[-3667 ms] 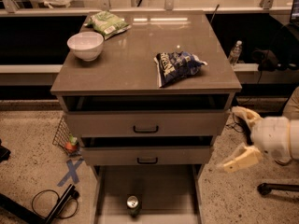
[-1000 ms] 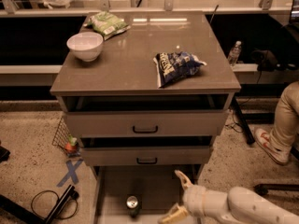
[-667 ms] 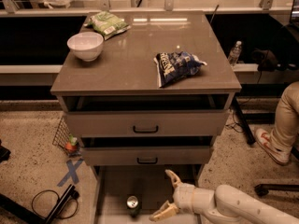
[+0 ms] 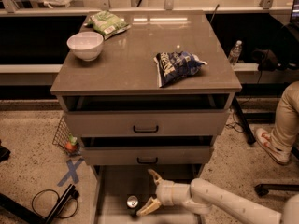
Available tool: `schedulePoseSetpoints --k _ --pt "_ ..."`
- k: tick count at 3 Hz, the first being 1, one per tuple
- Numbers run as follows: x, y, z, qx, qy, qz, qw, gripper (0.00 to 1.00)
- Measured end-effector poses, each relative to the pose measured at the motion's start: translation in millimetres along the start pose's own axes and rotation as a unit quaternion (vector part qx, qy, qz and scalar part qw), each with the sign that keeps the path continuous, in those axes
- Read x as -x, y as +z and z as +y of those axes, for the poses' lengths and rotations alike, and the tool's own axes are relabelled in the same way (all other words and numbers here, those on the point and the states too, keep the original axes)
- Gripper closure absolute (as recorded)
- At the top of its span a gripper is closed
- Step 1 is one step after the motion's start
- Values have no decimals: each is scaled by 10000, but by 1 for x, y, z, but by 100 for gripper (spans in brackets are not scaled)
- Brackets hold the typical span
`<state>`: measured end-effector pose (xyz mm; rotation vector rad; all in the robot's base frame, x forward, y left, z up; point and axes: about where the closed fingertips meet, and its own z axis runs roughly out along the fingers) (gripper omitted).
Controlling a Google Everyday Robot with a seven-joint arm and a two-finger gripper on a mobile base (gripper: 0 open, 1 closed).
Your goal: Pick green can from bottom drawer and place on counter
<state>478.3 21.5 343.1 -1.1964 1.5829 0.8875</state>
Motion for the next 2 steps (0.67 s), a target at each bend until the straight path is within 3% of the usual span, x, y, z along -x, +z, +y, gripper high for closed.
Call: schedulePoseSetpoints --k 1,2 --pt "-33 45 -20 252 -191 -47 9995 0" --pt "-36 48 -17 283 -197 -57 9994 0"
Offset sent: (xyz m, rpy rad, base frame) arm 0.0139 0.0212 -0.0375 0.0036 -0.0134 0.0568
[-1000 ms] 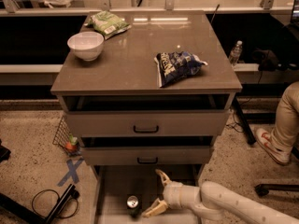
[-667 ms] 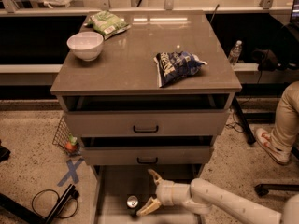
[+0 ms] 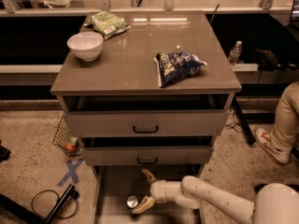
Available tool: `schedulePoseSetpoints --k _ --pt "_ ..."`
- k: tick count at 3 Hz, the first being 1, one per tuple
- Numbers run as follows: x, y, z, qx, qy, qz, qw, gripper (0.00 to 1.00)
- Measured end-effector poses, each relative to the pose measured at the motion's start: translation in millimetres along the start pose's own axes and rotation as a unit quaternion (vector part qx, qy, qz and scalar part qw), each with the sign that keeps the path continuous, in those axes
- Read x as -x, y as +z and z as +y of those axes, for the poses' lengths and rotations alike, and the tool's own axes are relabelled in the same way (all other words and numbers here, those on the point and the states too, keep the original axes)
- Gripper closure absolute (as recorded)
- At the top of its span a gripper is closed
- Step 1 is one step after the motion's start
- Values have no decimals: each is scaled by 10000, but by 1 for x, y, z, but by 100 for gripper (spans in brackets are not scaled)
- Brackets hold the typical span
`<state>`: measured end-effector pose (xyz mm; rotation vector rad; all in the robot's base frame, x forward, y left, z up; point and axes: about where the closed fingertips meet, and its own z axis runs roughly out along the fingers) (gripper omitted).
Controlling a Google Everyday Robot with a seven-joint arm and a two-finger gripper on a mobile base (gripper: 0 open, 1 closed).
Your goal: Pick green can from bottom drawer and place on counter
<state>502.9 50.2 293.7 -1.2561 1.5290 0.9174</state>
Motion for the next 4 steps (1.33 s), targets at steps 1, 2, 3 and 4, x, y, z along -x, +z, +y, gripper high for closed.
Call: schedulePoseSetpoints --k 1,2,3,4 --pt "-27 23 16 207 -74 -112 9997 0" --pt "-73 55 34 631 -295 -105 9975 0" --pt "-98 79 36 891 -336 -27 9955 3" --pt "-96 78 38 896 -324 -42 9954 25"
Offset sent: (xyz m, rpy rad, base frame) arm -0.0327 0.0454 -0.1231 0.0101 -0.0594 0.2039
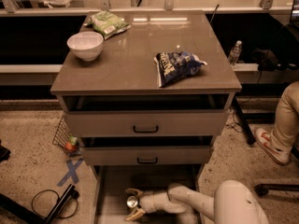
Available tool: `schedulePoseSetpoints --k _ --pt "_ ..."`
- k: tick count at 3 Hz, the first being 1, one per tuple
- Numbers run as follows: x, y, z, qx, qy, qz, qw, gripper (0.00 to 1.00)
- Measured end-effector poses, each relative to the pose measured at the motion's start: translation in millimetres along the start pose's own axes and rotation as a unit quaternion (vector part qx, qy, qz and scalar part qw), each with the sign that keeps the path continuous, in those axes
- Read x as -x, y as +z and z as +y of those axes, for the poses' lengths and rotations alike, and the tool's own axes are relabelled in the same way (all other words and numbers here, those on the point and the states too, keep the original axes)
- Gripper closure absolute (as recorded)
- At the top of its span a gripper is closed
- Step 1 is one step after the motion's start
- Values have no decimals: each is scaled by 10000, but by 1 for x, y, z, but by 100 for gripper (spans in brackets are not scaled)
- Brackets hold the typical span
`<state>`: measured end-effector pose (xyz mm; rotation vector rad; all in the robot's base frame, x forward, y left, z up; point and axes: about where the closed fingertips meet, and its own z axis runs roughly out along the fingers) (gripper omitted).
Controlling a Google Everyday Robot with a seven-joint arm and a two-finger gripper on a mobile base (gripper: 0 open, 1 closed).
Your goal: Pick green can from bottom drawer and place on counter
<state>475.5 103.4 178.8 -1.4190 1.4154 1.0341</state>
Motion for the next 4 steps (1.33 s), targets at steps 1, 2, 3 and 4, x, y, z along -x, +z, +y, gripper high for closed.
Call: schedulePoseSetpoints --k 1,2,3,4 --pt "0 2 1 17 4 -10 10000 48" --pt "1 4 3 33 9 -20 10000 71" --pt "1 6 4 48 14 -30 10000 95" --pt "3 6 5 62 38 -54 10000 100"
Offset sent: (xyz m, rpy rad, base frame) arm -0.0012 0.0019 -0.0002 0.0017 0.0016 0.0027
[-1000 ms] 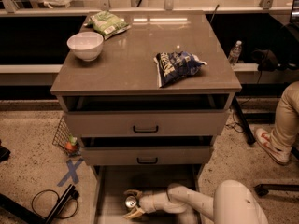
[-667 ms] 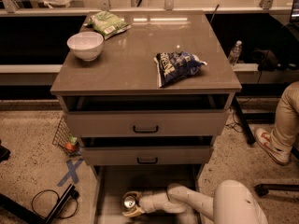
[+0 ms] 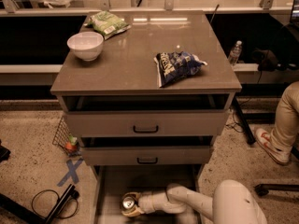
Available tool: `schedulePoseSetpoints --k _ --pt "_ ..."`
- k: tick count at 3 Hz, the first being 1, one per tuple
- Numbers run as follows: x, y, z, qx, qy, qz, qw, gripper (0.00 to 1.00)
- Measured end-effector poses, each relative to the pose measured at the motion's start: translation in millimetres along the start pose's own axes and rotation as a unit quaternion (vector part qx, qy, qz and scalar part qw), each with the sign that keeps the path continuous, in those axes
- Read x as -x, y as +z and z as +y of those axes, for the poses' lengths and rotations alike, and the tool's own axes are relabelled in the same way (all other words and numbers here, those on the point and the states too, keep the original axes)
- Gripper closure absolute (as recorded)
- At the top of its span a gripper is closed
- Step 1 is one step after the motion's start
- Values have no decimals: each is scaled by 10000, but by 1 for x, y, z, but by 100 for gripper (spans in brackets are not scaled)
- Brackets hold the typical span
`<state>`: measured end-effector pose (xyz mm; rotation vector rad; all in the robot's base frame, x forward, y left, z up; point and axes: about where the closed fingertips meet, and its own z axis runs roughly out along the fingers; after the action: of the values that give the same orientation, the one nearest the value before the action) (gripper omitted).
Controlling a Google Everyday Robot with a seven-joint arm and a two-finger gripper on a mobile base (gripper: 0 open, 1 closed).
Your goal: Pick green can from bottom drawer and place on counter
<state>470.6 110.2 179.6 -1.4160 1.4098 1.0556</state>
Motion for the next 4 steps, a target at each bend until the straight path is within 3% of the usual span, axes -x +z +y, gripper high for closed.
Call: schedulePoseSetpoints --k 1,2,3,4 --pt "7 -5 0 28 128 -118 9998 100" --pt "43 -44 -15 -298 168 -188 9992 100" --pt "103 -112 -22 -849 148 -160 9962 100" --pt "170 -185 -22 -1528 160 47 9881 100"
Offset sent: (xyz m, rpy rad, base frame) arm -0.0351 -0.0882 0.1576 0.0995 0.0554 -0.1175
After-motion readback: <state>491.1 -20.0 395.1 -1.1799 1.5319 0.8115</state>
